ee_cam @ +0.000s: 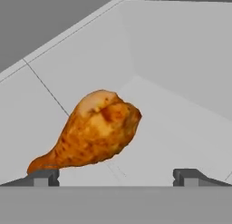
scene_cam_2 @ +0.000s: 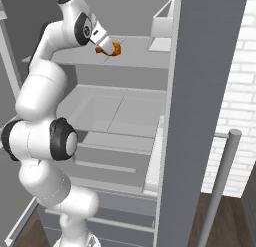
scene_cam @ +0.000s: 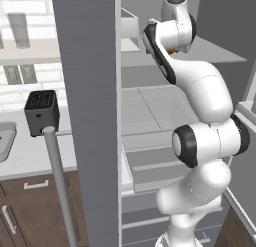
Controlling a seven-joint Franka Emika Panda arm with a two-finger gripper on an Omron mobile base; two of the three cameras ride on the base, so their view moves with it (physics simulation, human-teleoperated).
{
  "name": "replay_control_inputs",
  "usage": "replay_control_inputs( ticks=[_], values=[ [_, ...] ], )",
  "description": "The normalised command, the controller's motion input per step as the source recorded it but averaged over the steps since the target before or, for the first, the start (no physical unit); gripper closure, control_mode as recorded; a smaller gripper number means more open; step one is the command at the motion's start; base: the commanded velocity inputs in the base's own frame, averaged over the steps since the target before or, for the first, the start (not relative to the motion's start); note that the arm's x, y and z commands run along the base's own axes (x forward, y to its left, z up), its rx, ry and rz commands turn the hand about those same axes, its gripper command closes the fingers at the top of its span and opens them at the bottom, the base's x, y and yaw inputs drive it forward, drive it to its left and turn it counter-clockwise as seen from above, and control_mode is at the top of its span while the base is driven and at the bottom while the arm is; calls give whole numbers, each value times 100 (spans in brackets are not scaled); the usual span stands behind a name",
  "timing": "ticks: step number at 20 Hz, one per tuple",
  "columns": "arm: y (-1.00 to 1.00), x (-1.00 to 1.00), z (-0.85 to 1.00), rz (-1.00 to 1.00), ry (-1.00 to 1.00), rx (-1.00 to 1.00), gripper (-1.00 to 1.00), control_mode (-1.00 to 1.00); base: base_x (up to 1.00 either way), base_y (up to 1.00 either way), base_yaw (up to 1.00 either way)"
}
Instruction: Place one corn and one chicken drumstick in each tupperware on the nearby counter, to pack two identical lunches.
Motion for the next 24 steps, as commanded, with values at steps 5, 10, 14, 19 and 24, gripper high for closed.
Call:
replay_control_inputs(
  ticks=[5, 10, 14, 19, 24],
  values=[
    [0, 59, -7, -3, 0, 4, -100, -100, 0, 0, 0],
    [0, 48, 0, -1, 1, 2, -100, -100, 0, 0, 0],
    [-16, 3, -3, -3, 0, 1, -100, -100, 0, 0, 0],
    [-22, 0, -15, -3, 0, 0, -100, -100, 0, 0, 0],
    [-2, 0, -31, -2, 0, 0, -100, -100, 0, 0, 0]
  ],
)
